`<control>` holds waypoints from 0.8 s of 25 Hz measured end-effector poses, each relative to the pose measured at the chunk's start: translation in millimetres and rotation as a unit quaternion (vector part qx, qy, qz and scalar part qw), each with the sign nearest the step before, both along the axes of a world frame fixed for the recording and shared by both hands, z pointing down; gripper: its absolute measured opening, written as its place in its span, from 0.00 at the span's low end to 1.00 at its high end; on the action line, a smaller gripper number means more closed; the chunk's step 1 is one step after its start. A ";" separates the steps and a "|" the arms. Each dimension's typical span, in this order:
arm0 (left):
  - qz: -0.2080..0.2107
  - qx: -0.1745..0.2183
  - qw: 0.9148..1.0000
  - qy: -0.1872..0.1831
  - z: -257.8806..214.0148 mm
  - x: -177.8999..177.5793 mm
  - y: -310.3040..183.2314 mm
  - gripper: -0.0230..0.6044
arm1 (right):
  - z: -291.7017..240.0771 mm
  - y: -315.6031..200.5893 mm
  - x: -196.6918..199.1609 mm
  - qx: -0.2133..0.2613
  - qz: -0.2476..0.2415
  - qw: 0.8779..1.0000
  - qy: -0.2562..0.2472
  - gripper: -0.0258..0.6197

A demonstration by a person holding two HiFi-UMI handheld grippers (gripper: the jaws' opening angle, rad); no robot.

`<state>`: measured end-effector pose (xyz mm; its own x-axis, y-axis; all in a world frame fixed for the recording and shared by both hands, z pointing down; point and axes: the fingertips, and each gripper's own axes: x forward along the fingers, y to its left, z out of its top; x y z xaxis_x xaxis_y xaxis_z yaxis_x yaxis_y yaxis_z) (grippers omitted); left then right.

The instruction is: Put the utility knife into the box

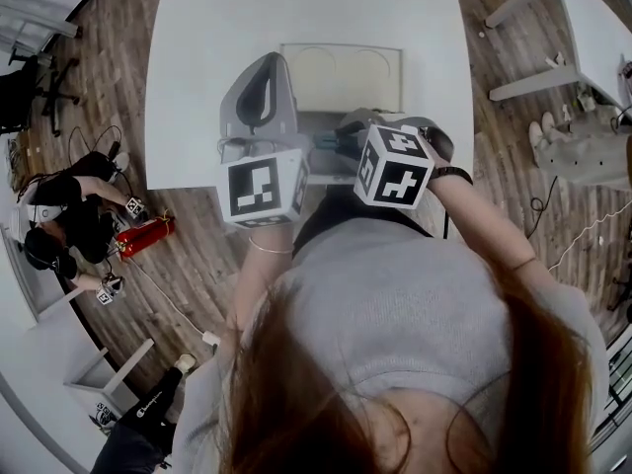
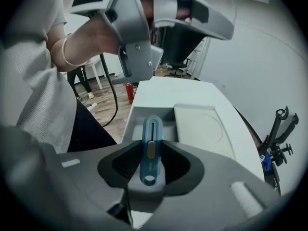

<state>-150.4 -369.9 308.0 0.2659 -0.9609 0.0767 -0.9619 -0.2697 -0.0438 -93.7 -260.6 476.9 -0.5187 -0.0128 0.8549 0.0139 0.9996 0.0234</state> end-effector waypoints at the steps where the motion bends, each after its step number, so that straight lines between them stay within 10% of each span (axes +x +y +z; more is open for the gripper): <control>1: 0.000 -0.001 1.000 0.000 1.1 -0.9 0.2 0.03 | 7.2 0.5 -1.6 -0.001 0.000 1.000 0.008 0.25; 20: -0.007 -0.011 1.000 0.002 11.6 -10.5 -5.8 0.03 | 79.0 3.3 -7.9 -0.006 0.020 0.995 0.101 0.25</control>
<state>-160.9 -375.6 319.6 0.2535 -0.9624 0.0975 -0.9657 -0.2577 -0.0330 -101.6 -257.2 555.9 -0.3362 -0.0184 0.9416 -0.0219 0.9997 0.0118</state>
